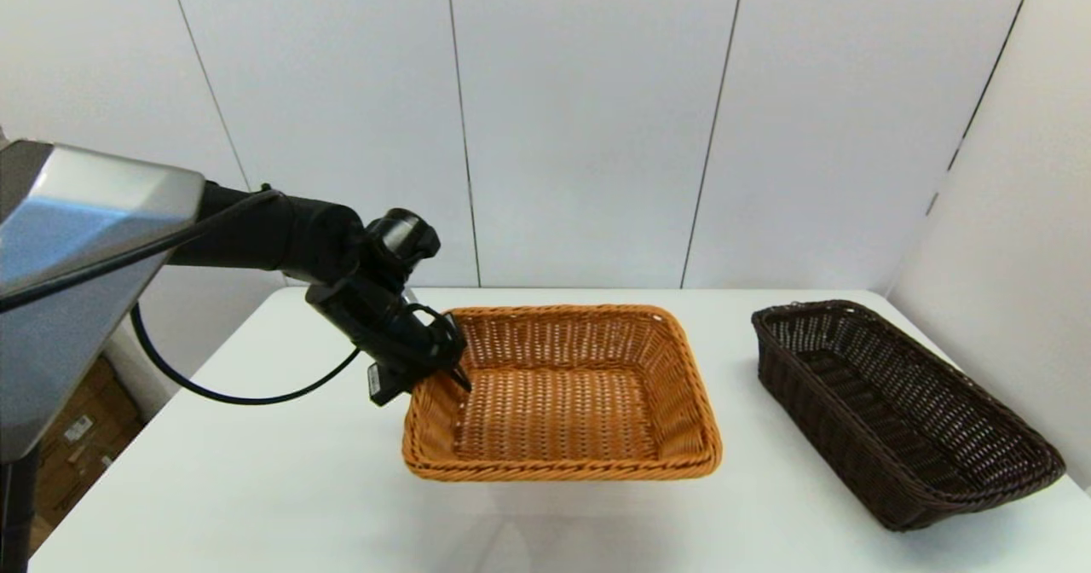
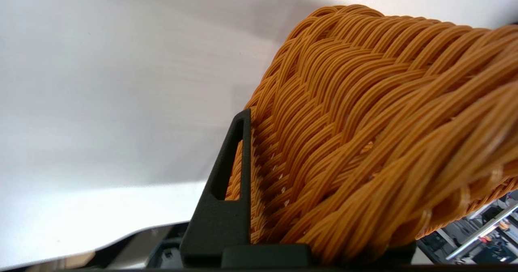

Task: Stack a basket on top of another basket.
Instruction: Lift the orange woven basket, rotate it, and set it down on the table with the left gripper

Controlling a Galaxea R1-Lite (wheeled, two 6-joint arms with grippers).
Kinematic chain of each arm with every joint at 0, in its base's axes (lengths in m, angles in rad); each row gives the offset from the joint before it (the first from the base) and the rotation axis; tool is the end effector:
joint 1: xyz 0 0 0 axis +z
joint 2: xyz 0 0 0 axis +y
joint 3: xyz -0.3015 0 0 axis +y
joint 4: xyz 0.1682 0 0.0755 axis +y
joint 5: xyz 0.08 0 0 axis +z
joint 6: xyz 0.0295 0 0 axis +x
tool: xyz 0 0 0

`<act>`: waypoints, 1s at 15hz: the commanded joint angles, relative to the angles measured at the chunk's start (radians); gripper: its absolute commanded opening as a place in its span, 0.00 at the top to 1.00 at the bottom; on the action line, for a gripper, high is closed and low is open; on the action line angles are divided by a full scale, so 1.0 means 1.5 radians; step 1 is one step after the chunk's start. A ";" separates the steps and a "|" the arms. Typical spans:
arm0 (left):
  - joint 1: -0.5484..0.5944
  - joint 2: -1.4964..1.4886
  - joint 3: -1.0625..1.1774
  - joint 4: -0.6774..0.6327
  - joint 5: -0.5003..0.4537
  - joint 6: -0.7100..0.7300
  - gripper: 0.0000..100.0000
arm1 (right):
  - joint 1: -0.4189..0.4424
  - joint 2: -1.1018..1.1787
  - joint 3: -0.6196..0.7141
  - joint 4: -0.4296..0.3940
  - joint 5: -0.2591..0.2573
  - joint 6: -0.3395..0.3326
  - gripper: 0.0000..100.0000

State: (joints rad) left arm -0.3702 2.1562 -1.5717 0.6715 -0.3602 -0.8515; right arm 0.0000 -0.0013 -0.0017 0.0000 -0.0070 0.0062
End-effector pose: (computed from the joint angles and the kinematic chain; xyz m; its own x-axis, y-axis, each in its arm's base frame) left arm 0.3522 -0.1478 0.1191 0.1426 -0.4334 -0.8898 -0.3767 0.8076 -0.4537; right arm -0.0240 -0.0002 0.0759 1.0000 -0.0070 0.0030 0.0070 1.0000 0.0062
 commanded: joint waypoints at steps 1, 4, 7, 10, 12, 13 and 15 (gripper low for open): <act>-0.011 0.049 -0.031 0.023 0.000 -0.009 1.00 | 0.000 0.000 0.000 0.000 0.000 0.000 0.00; -0.011 0.068 -0.038 0.023 0.000 -0.009 1.00 | 0.000 0.001 0.000 0.000 0.000 0.000 0.00; -0.011 0.089 -0.053 0.023 0.000 -0.008 1.00 | 0.000 0.000 0.000 0.000 0.001 0.000 0.00; -0.024 0.112 -0.067 0.023 0.000 -0.009 1.00 | 0.000 0.001 0.000 0.000 0.001 0.000 0.00; -0.024 0.112 -0.067 0.022 0.000 -0.008 1.00 | 0.000 0.001 0.000 0.000 0.000 0.000 0.00; -0.024 0.113 -0.067 0.021 0.000 -0.008 1.00 | 0.000 0.001 0.000 0.000 0.000 0.000 0.00; -0.025 0.118 -0.078 0.021 0.000 -0.009 1.00 | 0.000 0.000 0.000 0.000 0.001 0.000 0.00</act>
State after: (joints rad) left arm -0.4064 2.3268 -1.6804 0.6979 -0.3591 -0.8596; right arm 0.0000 -0.0013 -0.0017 0.0000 -0.0072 0.0057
